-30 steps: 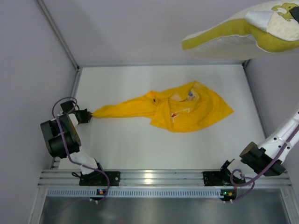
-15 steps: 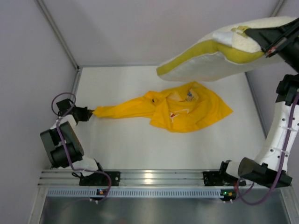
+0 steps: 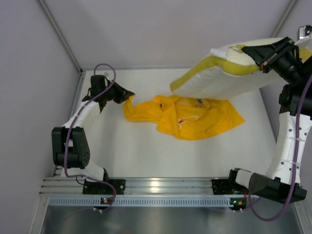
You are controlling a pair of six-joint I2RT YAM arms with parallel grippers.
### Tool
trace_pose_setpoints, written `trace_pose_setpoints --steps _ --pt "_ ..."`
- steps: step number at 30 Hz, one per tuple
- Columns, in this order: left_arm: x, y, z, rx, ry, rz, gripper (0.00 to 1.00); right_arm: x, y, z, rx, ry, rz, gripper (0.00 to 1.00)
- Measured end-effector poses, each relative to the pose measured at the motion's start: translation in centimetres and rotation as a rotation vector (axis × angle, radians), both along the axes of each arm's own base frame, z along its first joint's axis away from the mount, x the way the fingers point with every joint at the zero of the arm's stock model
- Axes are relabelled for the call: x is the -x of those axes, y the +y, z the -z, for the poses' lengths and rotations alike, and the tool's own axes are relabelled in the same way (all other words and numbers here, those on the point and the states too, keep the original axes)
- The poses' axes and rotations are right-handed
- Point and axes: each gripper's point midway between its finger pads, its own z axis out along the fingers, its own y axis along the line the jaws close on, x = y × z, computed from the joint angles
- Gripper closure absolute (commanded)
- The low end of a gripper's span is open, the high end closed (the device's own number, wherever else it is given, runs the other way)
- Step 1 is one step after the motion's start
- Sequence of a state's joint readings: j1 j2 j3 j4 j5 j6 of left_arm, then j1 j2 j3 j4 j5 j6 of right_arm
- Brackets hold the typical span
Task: Remove the pillowcase from the pillow
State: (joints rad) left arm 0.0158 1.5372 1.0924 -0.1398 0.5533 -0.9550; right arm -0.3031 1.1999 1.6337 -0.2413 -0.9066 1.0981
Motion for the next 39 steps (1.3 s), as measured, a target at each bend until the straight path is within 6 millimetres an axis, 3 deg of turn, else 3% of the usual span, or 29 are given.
trace_pose_setpoints --steps 3,11,14,15,16,18,19,22,24,26,29,33,39 --pt "-0.6 -6.3 1.0 -0.009 0.020 0.141 1.00 1.4 -0.3 -2.1 0.023 -0.066 0.059 1.00" --pt "-2.5 -17.9 4.1 -0.049 0.063 0.302 1.00 6.1 -0.1 -9.1 0.021 -0.246 0.138 1.00" --pt "-3.3 -23.2 5.3 -0.050 0.058 0.372 0.97 7.5 0.6 -10.4 0.008 -0.288 0.117 1.00" --pt "-3.5 -25.0 5.7 -0.053 0.056 0.396 0.65 7.9 0.8 -10.7 0.001 -0.295 0.105 1.00" --pt "-3.5 -26.0 6.1 -0.061 0.053 0.411 0.46 8.2 1.1 -10.8 -0.005 -0.302 0.090 1.00" --pt "-2.6 -27.4 7.2 -0.112 0.070 0.421 0.23 8.6 1.5 -10.5 -0.012 -0.310 0.058 1.00" --pt "-2.0 -27.3 7.6 -0.140 0.083 0.411 0.01 8.7 1.7 -10.1 -0.015 -0.303 0.042 1.00" --pt "-0.5 -24.5 8.4 -0.243 0.120 0.335 0.01 8.5 1.8 -9.1 -0.017 -0.281 0.013 1.00" --pt "0.6 -20.9 7.9 -0.324 0.134 0.256 0.01 8.1 1.8 -8.5 -0.020 -0.262 0.002 1.00" --pt "1.7 -17.8 6.1 -0.376 0.118 0.181 0.01 8.0 1.8 -8.3 -0.025 -0.250 -0.003 1.00" --pt "3.0 -13.3 1.5 -0.414 0.030 0.047 0.01 8.2 2.0 -8.2 -0.022 -0.250 -0.016 1.00" --pt "6.2 -8.3 -4.0 -0.432 -0.090 -0.114 0.01 9.0 2.5 -8.1 -0.022 -0.272 -0.042 1.00" --pt "10.0 -2.7 -6.9 -0.479 -0.145 -0.269 0.02 9.9 5.2 -6.3 -0.052 -0.272 -0.168 1.00"
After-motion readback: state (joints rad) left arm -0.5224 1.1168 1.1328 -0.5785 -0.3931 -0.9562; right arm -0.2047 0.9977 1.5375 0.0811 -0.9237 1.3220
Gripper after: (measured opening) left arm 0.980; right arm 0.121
